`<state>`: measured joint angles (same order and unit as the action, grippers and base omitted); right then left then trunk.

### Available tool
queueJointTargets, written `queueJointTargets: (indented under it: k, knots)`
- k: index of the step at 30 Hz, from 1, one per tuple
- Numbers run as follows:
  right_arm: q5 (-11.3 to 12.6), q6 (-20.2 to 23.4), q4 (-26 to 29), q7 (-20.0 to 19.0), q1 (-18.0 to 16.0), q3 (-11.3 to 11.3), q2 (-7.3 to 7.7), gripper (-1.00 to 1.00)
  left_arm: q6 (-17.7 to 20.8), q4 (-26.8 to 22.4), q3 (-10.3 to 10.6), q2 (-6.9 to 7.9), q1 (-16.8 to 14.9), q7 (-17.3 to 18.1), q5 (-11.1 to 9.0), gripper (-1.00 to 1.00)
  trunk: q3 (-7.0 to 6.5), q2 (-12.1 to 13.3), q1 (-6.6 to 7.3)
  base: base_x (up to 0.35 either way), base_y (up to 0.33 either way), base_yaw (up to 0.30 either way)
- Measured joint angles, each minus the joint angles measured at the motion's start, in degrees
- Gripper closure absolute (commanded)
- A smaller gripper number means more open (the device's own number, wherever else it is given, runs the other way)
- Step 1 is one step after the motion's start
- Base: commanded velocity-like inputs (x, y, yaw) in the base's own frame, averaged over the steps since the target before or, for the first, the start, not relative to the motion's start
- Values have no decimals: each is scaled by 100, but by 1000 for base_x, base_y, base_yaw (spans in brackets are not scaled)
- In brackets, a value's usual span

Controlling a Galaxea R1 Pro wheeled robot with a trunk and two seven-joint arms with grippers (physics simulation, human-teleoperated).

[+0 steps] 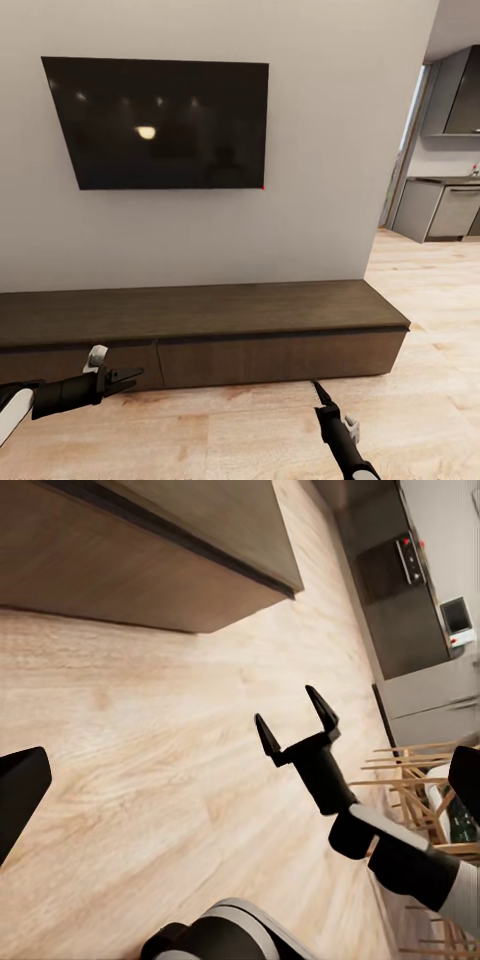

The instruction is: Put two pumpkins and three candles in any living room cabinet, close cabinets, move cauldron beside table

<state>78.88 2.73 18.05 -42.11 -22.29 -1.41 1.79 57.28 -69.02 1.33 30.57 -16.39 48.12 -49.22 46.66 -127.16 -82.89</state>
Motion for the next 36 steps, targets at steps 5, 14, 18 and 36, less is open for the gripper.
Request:
queueJointTargets:
  k: [5, 14, 18, 36]
  knots:
    - [578, 63, -15, 21, 0, -53, -2, -100, 0, 6, 0, 5, 0, 0, -19, -100, 90, -201, -110, 0, 0, 0]
    - [701, 105, -22, 29, 0, -52, -2, -100, 0, 9, 0, 6, 0, 0, -25, -100, 251, -562, -308, 0, 0, 0]
    - [704, 96, -30, 32, 0, -51, -2, -100, 0, 9, 0, 6, 0, 0, -25, -100, 323, -722, -395, 0, 0, 0]
    - [714, 55, -365, 41, 0, -52, -9, -100, 1, -40, -1, -27, 0, -3, -212, -100, 359, -804, -437, 118, 0, 0]
